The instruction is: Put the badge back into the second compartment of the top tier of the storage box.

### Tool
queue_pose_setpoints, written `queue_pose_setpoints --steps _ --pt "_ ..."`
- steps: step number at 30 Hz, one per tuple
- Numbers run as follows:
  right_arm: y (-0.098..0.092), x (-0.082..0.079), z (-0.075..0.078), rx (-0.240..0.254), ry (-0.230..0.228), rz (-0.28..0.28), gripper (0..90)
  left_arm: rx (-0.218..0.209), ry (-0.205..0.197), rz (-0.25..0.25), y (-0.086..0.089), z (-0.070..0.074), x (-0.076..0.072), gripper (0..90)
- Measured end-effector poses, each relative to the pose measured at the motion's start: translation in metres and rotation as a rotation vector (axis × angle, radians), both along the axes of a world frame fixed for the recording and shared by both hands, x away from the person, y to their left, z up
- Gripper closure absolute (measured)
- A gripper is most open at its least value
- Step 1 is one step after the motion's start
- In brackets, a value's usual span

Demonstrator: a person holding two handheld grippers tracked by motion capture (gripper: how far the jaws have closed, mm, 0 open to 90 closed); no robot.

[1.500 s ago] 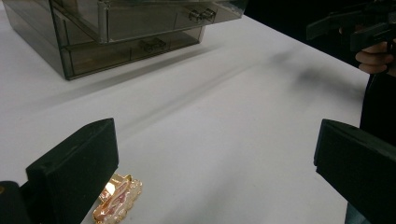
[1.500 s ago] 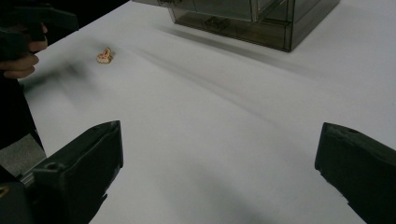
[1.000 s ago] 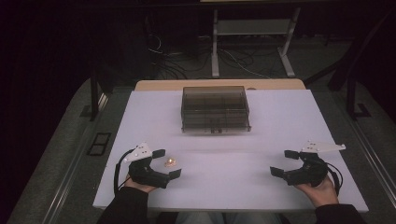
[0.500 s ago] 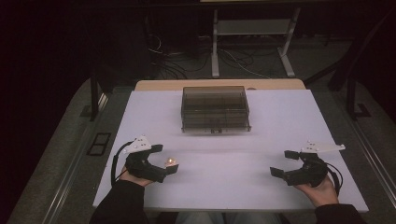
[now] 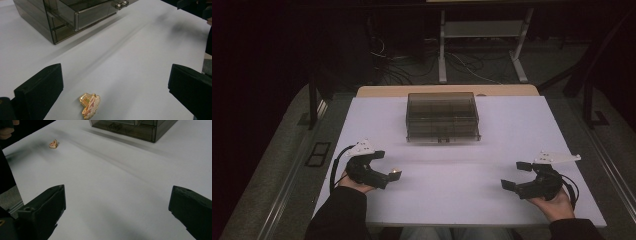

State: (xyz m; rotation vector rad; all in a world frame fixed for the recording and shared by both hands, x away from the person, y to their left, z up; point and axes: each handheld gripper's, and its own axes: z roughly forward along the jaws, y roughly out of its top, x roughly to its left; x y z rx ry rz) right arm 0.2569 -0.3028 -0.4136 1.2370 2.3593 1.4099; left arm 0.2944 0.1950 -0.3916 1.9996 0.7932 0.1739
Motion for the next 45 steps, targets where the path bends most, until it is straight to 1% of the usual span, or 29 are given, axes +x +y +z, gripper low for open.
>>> queue_pose_setpoints --steps 4,5,7,9,25,28,31,32,33,36,37,39,45 --pt "0.000 0.000 0.000 -0.001 0.000 0.000 0.4 0.007 0.010 0.001 0.000 -0.003 0.006 0.0" --pt "0.000 0.000 0.000 -0.001 0.000 0.000 0.3 0.016 0.021 0.000 0.000 -0.005 0.009 0.0" --pt "-0.001 0.000 0.000 -0.001 0.001 0.000 0.4 0.017 0.024 0.000 0.000 -0.006 0.010 0.0" --pt "-0.001 0.000 -0.001 -0.002 0.001 0.001 0.4 0.028 0.037 -0.002 0.000 -0.009 0.014 0.0" --pt "-0.001 0.001 -0.002 -0.007 0.003 0.007 0.3 0.067 0.079 -0.010 0.003 -0.025 0.030 0.0" --pt "0.000 0.001 -0.002 -0.007 0.005 0.008 0.3 0.081 0.099 -0.013 0.004 -0.030 0.033 0.0" --pt "0.000 0.001 -0.002 -0.008 0.005 0.009 0.3 0.093 0.108 -0.018 0.004 -0.032 0.035 0.0" --pt "0.000 0.001 -0.002 -0.009 0.006 0.010 0.3 0.096 0.118 -0.020 0.005 -0.033 0.036 0.0" --pt "0.000 0.001 -0.002 -0.009 0.008 0.010 0.4 0.096 0.118 -0.020 0.005 -0.033 0.036 0.0" --pt "0.000 0.002 -0.002 -0.012 0.006 0.012 0.3 0.091 0.138 -0.023 0.006 -0.038 0.040 0.0" --pt "0.000 0.002 -0.002 -0.012 0.007 0.011 0.4 0.091 0.138 -0.023 0.006 -0.038 0.040 0.0" --pt "0.000 0.001 -0.002 -0.011 0.011 0.010 0.4 0.100 0.147 -0.030 0.006 -0.039 0.042 0.0" --pt "0.000 0.001 -0.003 -0.011 0.014 0.010 0.3 0.101 0.183 -0.056 0.007 -0.045 0.045 0.0"
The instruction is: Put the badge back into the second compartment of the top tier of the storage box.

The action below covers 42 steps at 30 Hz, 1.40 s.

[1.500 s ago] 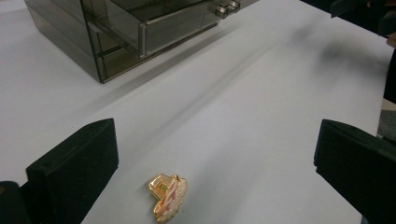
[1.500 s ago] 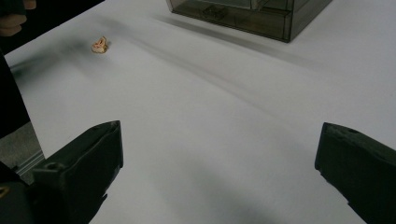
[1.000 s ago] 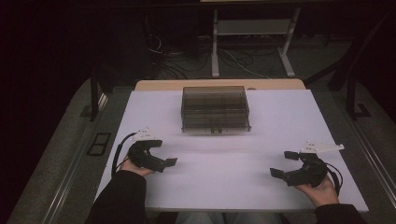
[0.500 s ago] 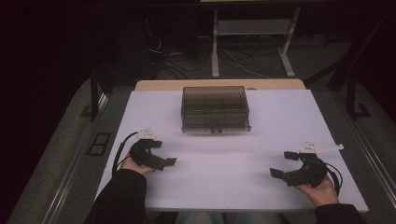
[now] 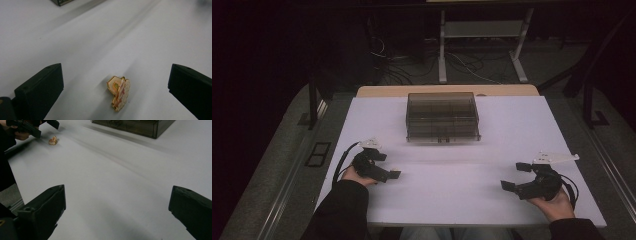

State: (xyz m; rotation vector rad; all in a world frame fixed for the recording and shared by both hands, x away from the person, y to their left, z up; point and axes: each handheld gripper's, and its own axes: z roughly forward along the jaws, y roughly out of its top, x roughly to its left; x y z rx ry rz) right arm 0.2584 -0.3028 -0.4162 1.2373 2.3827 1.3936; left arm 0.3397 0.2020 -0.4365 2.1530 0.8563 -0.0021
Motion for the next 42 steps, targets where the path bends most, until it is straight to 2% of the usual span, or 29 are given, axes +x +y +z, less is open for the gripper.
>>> queue_pose_setpoints --steps 2,10,20,24,30,42 --pt "0.000 0.000 0.000 -0.003 -0.003 0.004 0.4 -0.011 0.023 -0.019 0.001 -0.002 0.002 2.3" --pt "0.000 0.001 0.000 -0.009 0.006 0.003 0.4 -0.008 0.035 -0.056 0.004 -0.005 0.003 16.9" --pt "-0.001 0.001 0.000 -0.012 0.006 0.005 0.4 -0.013 0.024 -0.085 0.006 -0.009 0.001 33.9" --pt "0.000 0.001 0.000 -0.017 0.007 0.012 0.4 -0.021 0.007 -0.091 0.006 -0.010 0.001 43.3" --pt "0.001 0.001 0.000 -0.018 0.008 0.016 0.4 -0.015 -0.002 -0.105 0.005 -0.012 0.003 50.9" --pt "0.002 0.000 0.000 -0.021 0.011 0.023 0.4 -0.033 0.038 -0.098 0.007 -0.014 0.005 70.9"
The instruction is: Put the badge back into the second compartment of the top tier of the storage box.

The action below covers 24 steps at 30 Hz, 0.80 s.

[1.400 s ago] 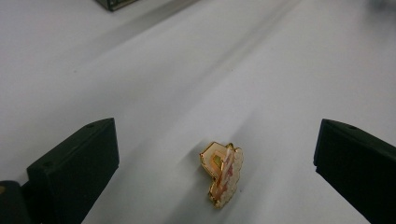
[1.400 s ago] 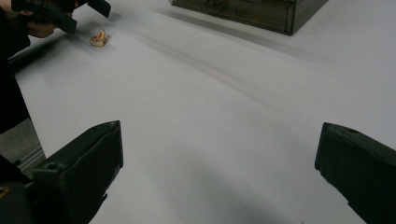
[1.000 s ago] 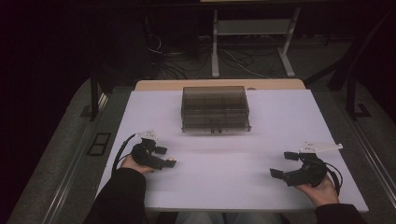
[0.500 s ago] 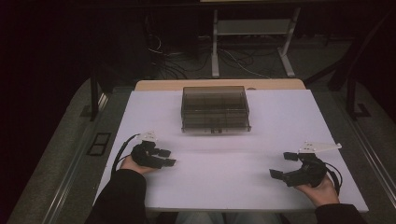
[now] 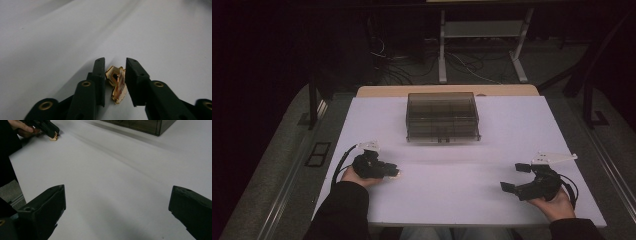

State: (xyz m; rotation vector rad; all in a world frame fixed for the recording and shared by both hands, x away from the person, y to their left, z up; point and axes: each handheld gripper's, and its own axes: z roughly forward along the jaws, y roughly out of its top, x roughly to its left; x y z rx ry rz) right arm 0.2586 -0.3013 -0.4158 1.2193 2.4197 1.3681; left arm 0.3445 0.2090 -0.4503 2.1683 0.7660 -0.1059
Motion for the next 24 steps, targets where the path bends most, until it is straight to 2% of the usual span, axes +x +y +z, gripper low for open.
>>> queue_pose_setpoints --steps 7,8,9,13,14,24 --pt "-0.001 0.000 0.001 0.000 -0.001 -0.004 0.4 -0.014 0.052 0.017 0.002 0.000 0.002 73.5" --pt "-0.002 0.000 0.001 0.000 -0.003 -0.007 0.4 -0.032 0.056 0.024 0.003 0.001 0.002 74.8" --pt "-0.003 0.000 0.001 0.001 -0.009 -0.008 0.3 -0.032 0.056 0.024 0.003 0.001 0.002 79.0" --pt "-0.005 -0.001 0.001 0.004 -0.005 -0.015 0.4 -0.024 0.053 0.013 0.004 0.005 0.000 81.8" --pt "-0.005 0.000 0.001 0.003 -0.010 -0.014 0.4 -0.031 0.067 0.020 0.005 0.007 0.000 83.1" --pt "-0.004 0.000 0.000 0.000 -0.004 -0.012 0.4 -0.002 0.089 0.017 0.002 0.012 0.000 84.3"
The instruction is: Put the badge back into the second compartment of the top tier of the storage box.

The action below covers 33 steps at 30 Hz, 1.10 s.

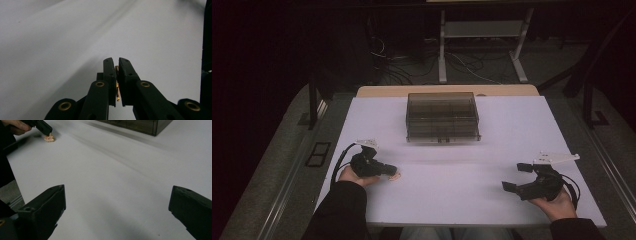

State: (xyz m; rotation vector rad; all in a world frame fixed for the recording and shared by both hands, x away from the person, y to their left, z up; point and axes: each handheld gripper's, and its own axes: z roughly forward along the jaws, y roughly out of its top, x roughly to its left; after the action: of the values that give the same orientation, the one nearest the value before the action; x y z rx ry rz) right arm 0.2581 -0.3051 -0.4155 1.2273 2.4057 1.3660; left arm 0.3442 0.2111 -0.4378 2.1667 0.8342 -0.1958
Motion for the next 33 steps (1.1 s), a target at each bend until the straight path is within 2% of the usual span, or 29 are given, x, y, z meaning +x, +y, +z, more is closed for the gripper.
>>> queue_pose_setpoints --steps 6,10,14,18,33 --pt "-0.001 0.000 0.000 -0.001 -0.004 0.000 0.4 0.016 0.001 0.005 -0.001 0.002 -0.001 84.4" --pt "-0.001 0.000 0.000 0.001 -0.005 -0.002 0.4 0.036 -0.019 -0.002 -0.003 0.005 -0.004 84.4" --pt "-0.001 0.000 0.000 -0.001 -0.006 0.001 0.4 0.037 -0.026 0.000 -0.004 0.009 -0.006 84.4" --pt "0.000 -0.001 -0.001 -0.001 -0.005 0.000 0.4 0.052 -0.048 -0.016 -0.007 0.020 -0.008 84.4" --pt "-0.001 -0.002 0.000 -0.002 0.004 -0.002 0.4 0.074 -0.066 -0.027 -0.008 0.042 -0.006 84.2"
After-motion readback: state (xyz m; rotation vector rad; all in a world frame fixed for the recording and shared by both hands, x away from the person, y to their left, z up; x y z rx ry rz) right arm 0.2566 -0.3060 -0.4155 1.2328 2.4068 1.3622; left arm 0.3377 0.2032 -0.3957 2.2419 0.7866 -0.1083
